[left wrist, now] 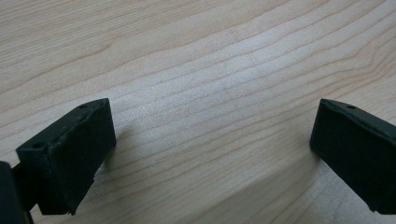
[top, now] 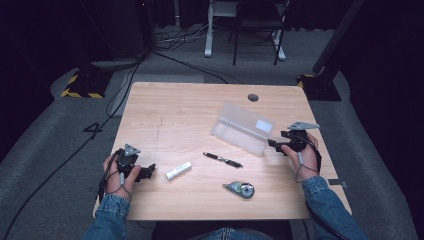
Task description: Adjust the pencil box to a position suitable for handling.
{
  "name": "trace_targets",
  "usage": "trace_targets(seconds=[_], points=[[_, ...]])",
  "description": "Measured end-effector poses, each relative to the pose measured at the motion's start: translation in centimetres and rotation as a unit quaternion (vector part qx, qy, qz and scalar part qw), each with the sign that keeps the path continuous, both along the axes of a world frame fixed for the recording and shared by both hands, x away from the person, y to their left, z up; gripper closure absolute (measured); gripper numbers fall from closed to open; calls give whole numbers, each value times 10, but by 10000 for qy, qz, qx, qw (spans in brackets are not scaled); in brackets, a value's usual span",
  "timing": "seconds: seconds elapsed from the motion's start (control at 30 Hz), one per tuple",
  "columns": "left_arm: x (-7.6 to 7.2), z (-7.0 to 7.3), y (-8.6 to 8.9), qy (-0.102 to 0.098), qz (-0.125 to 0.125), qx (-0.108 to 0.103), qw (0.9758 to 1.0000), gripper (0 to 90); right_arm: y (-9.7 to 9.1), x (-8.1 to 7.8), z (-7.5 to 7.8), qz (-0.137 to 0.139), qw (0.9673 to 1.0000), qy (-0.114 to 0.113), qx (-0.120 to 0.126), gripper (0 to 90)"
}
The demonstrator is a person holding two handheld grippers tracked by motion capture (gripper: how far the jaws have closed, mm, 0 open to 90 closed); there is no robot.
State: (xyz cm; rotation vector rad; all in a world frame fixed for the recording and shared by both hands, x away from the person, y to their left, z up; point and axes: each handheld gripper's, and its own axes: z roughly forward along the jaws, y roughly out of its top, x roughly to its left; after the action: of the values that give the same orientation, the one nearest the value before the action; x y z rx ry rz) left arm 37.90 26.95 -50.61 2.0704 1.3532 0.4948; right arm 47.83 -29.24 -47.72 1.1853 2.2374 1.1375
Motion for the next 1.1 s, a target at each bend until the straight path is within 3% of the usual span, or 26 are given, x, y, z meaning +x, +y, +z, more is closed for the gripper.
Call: trace_targets(seconds=[0.37,0.57,0.87,1.1], points=[[0,0,0,0,-3,0,10000,5,26,8,-10,106,9999,108,-57,210],[0,0,0,0,-3,0,10000,5,29,6,-11,261,9995,161,-39,158],[0,0,0,0,-4,1,10000,5,31,5,-14,533,9979,374,-63,158],[0,0,0,0,-4,1,10000,5,33,9,-20,368,9986,381,12,191]])
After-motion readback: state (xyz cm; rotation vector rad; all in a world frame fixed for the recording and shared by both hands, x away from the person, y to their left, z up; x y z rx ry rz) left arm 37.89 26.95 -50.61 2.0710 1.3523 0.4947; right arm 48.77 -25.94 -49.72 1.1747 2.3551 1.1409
